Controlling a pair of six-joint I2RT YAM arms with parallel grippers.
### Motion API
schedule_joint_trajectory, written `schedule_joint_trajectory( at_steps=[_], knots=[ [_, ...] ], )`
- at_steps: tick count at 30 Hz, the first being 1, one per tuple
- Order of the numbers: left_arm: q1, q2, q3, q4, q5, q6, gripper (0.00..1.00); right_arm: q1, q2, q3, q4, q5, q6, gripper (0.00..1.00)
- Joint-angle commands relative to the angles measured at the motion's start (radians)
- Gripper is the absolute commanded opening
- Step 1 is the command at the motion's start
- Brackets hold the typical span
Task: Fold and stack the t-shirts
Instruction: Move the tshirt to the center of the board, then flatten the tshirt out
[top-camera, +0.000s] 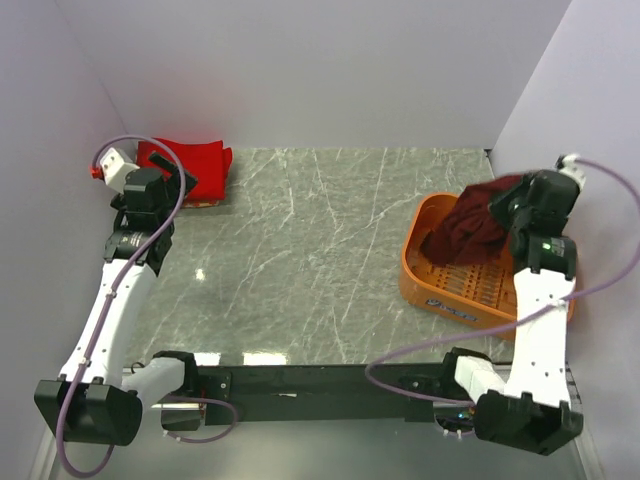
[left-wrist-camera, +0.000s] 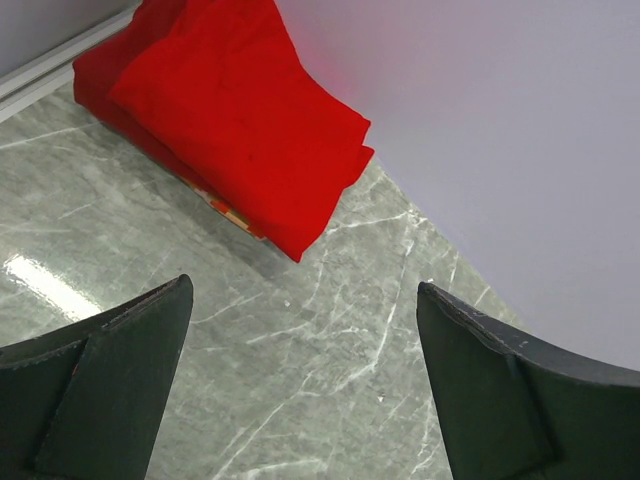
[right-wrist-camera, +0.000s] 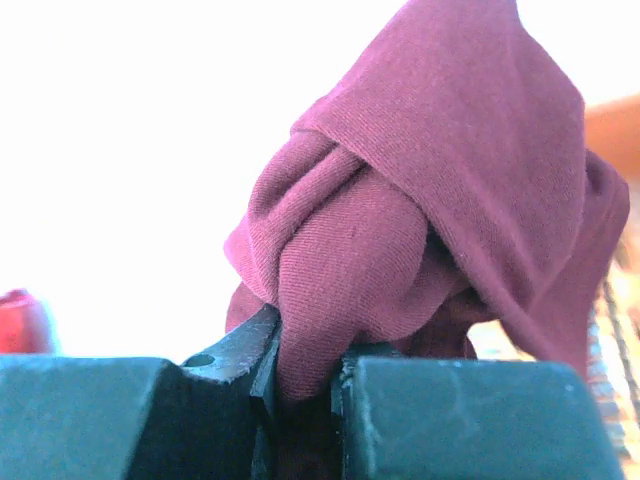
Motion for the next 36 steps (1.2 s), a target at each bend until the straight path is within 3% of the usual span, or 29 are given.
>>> schedule_joint_trajectory(
  at_steps=[1,4,5,7,12,17,20,23,27,29,31,36],
  knots=[
    [0.001,-0.042,0.009,0.049,0.034,0.028,1.0,0.06,-0.018,0.188,0.024,-0.142,-0.018,0.0],
    [0.001,-0.054,0.022,0.036,0.034,0.017,1.0,0.181,0.056,0.391,0.001,-0.143,-0.055,0.0],
    [0.001,-0.063,0.026,0.027,0.036,0.013,0.99,0.306,0.079,0.447,-0.002,-0.098,-0.088,0.0],
    [0.002,-0.083,0.032,0.013,0.036,-0.001,1.0,0.404,0.158,0.606,0.007,-0.115,-0.119,0.0],
    [0.002,-0.128,0.014,-0.004,0.042,-0.038,1.0,0.664,0.358,0.909,0.036,-0.28,-0.206,0.0],
    [0.002,-0.154,0.008,-0.043,0.024,-0.087,0.99,0.783,0.593,1.143,0.054,-0.47,-0.199,0.0],
    [0.001,-0.149,0.009,-0.102,-0.024,-0.145,0.99,0.785,0.611,1.01,0.137,-0.491,-0.136,0.01],
    [0.001,-0.132,-0.015,-0.171,-0.048,-0.24,0.99,0.782,0.595,0.772,0.205,-0.385,-0.131,0.15],
    [0.001,-0.106,-0.079,-0.217,-0.027,-0.292,0.99,0.772,0.651,0.592,0.127,-0.137,-0.145,0.64],
    [0.001,-0.082,-0.098,-0.253,-0.018,-0.288,1.0,0.772,0.705,0.564,0.081,-0.005,-0.173,0.78],
    [0.001,-0.05,-0.127,-0.273,-0.007,-0.274,0.99,0.772,0.736,0.554,0.024,0.041,-0.191,0.82],
    [0.001,0.026,-0.213,-0.288,0.076,-0.254,1.0,0.774,0.69,0.411,0.099,0.025,-0.196,0.83]
  ],
)
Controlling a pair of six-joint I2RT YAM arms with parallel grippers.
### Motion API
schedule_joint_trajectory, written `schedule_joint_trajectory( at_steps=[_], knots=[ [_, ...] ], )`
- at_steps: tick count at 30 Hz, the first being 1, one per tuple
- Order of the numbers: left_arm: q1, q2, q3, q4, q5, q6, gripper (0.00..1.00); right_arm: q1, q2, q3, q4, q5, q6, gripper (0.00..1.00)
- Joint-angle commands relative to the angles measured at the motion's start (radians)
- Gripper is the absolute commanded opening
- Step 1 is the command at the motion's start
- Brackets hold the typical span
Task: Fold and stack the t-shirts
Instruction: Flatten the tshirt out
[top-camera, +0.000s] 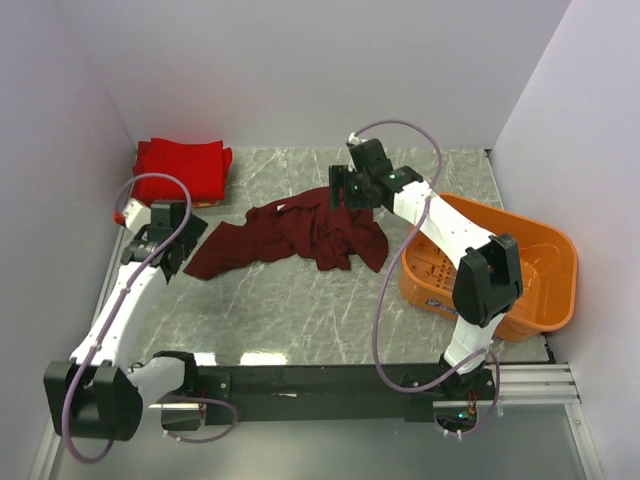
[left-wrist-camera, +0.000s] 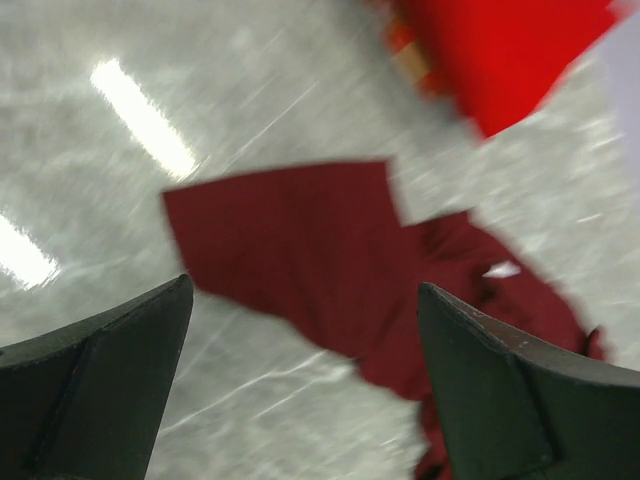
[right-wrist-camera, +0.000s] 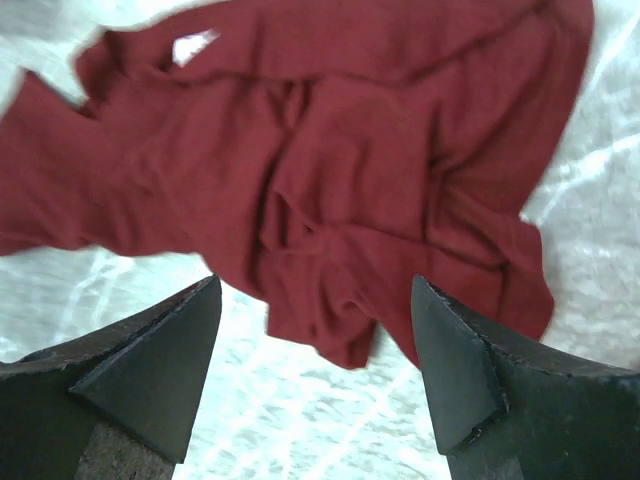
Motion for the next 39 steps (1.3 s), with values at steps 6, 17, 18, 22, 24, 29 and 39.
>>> schedule_joint_trajectory(
  at_steps=[6,17,18,22,24,29,39],
  knots=[
    [0.005,0.177,-0.089,0.012,0.087,0.034,0.99,0.001,-0.109,-0.171,0.092,-0.038,-0.034,0.83],
    [0.063,0.464,-0.034,0.12,0.149,0.044,0.95,0.019,0.0,-0.169,0.109,0.023,-0.098,0.76],
    [0.065,0.476,-0.025,0.131,0.152,0.047,0.93,0.021,0.013,-0.17,0.119,0.017,-0.106,0.76],
    [0.065,0.551,0.0,0.151,0.162,0.064,0.78,0.025,0.065,-0.156,0.126,0.017,-0.124,0.73],
    [0.065,0.571,0.001,0.168,0.166,0.07,0.67,0.024,0.097,-0.139,0.129,0.025,-0.124,0.7],
    [0.065,0.608,0.018,0.197,0.179,0.103,0.01,0.024,0.12,-0.116,0.141,0.025,-0.127,0.3],
    [0.062,0.174,-0.037,0.329,0.124,0.118,0.01,0.024,-0.123,-0.156,0.184,0.063,-0.123,0.0]
  ],
)
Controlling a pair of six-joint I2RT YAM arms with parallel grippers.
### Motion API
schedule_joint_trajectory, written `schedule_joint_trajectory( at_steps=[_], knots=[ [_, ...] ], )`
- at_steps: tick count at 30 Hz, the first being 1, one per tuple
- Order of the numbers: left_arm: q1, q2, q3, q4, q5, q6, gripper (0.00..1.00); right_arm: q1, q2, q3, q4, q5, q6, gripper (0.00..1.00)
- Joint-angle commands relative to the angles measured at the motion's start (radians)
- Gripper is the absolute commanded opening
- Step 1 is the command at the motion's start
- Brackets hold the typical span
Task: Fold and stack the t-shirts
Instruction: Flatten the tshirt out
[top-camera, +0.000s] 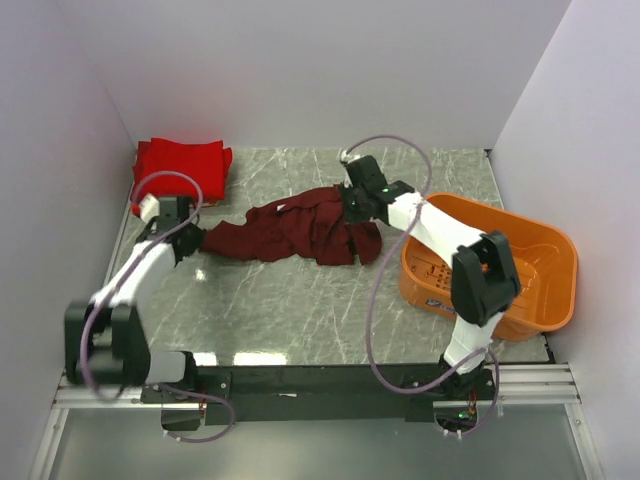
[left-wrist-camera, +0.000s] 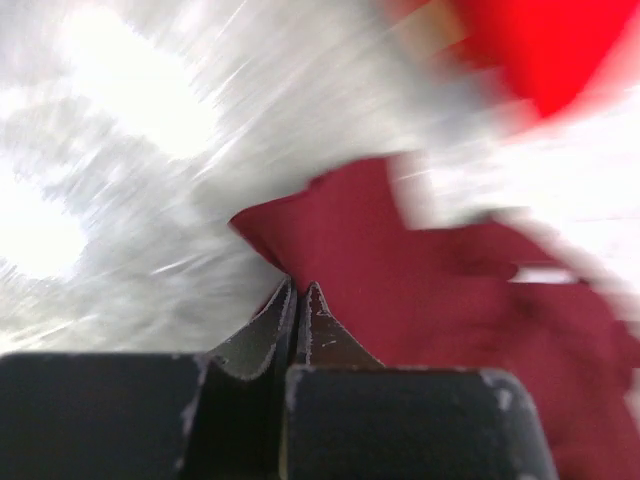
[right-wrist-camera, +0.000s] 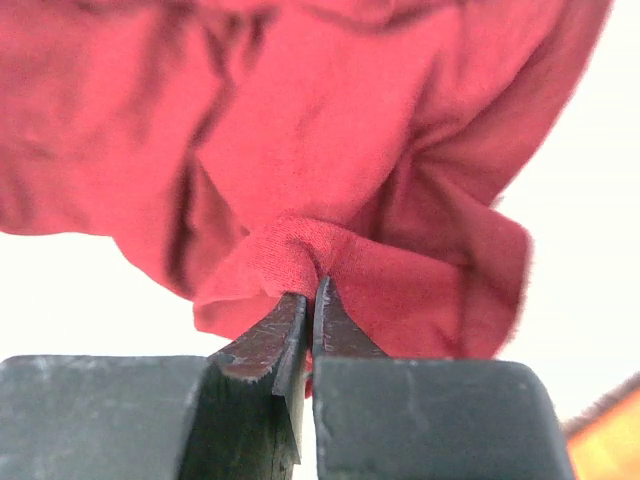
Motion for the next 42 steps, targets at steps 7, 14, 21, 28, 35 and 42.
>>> schedule_joint_trajectory(
  at_steps=[7,14,21,28,35,42],
  knots=[
    [-0.003,-0.534,0.059,0.096,-0.178,-0.018,0.01,0.008,-0.372,0.054,0.027,0.06,-0.008,0.0],
    [-0.003,-0.707,0.27,0.105,-0.227,0.034,0.01,0.008,-0.607,0.134,0.039,0.003,-0.035,0.0],
    [-0.004,-0.774,0.498,0.104,-0.267,0.149,0.01,0.009,-0.762,0.253,0.059,-0.132,-0.065,0.0],
    [-0.003,-0.696,0.628,0.114,-0.287,0.221,0.01,0.006,-0.719,0.344,0.071,-0.118,-0.075,0.0],
    [-0.003,-0.401,0.616,0.084,-0.461,0.217,0.01,-0.04,-0.515,0.219,0.056,-0.14,0.036,0.0],
    [0.092,0.332,1.009,-0.117,-0.439,0.264,0.3,-0.065,-0.279,-0.02,0.093,-0.236,0.051,0.41]
  ],
)
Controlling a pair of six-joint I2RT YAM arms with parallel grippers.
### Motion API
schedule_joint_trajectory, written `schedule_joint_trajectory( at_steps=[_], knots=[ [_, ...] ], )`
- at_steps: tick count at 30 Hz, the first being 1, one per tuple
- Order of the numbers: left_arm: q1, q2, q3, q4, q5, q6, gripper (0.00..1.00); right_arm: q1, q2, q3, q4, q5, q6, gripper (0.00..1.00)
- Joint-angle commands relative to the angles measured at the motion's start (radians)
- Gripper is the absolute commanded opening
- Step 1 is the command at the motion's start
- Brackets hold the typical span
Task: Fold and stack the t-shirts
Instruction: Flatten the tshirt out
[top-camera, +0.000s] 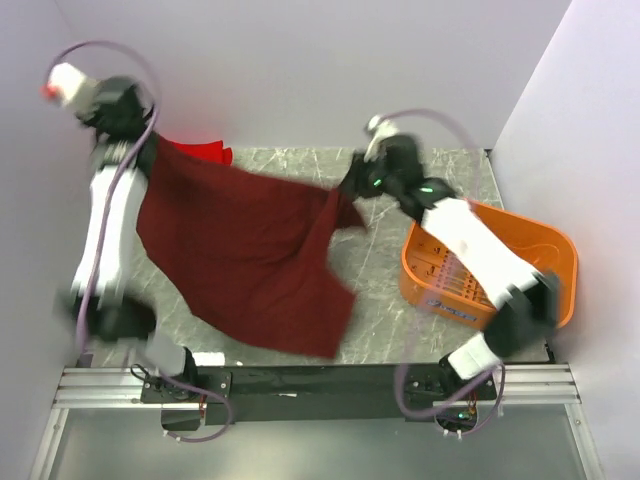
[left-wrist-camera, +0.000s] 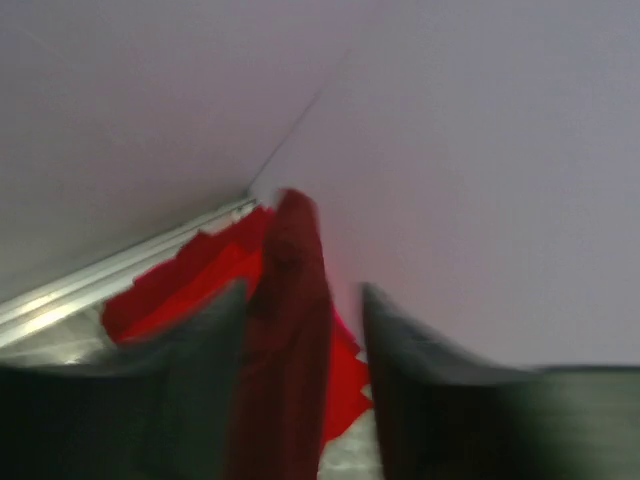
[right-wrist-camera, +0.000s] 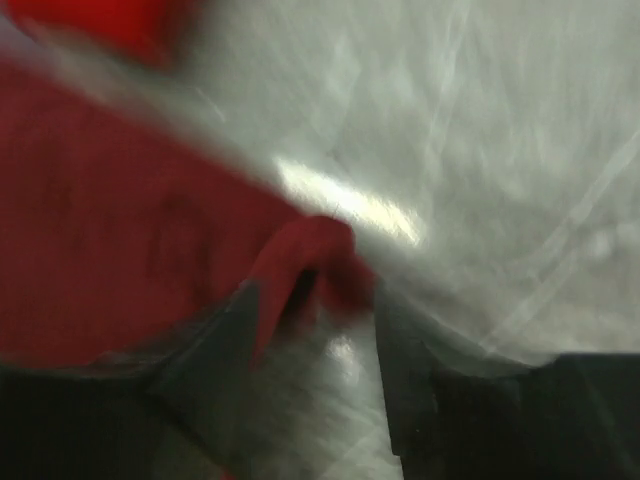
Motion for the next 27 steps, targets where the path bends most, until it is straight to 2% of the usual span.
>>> schedule_joint_trajectory(
  at_steps=[1,2,3,4,7,10,14,17,19,20,21,24,27],
  knots=[
    [0.036,0.307,0.232,-0.234,0.026,0.023,0.64,-0.007,0.103,-0.013,-0.066,-0.03,-0.01,0.62],
    [0.036,0.353,0.365,-0.317,0.043,0.015,0.89,-0.005,0.141,0.016,-0.092,-0.003,-0.019,0.69],
    [0.035,0.398,0.397,-0.331,0.09,0.01,0.99,-0.004,0.147,0.02,-0.109,0.011,-0.024,0.72],
    [0.035,0.401,0.406,-0.325,0.114,0.016,0.99,-0.004,0.148,0.02,-0.103,0.02,-0.031,0.77],
    [0.03,0.298,0.25,-0.221,0.192,0.013,1.0,-0.005,0.118,-0.019,-0.048,0.063,-0.033,0.83],
    [0.017,0.137,-0.047,-0.143,0.299,-0.034,0.99,-0.002,0.117,-0.031,-0.038,0.082,-0.03,0.85],
    [-0.037,-0.048,-0.306,-0.115,0.37,-0.071,0.99,-0.004,0.167,-0.006,-0.06,0.024,-0.019,0.86],
    [-0.159,-0.157,-0.487,-0.172,0.368,-0.122,0.99,-0.002,0.209,-0.016,-0.058,-0.018,0.011,0.88],
    [-0.221,-0.217,-0.601,-0.201,0.385,-0.155,0.99,-0.001,0.23,-0.016,-0.08,0.0,0.034,0.88],
    [-0.29,-0.232,-0.634,-0.221,0.408,-0.174,0.99,-0.001,0.255,-0.01,-0.101,0.016,0.042,0.88],
    [-0.322,-0.253,-0.664,-0.221,0.496,-0.171,0.99,-0.001,0.269,-0.002,-0.115,0.032,0.056,0.88],
    [-0.466,-0.287,-0.775,-0.218,0.625,-0.166,0.99,-0.001,0.316,0.029,-0.161,0.095,0.08,0.88],
    [-0.626,-0.309,-0.853,-0.261,0.675,-0.186,1.0,-0.002,0.335,0.033,-0.175,0.152,0.102,0.87]
  ],
)
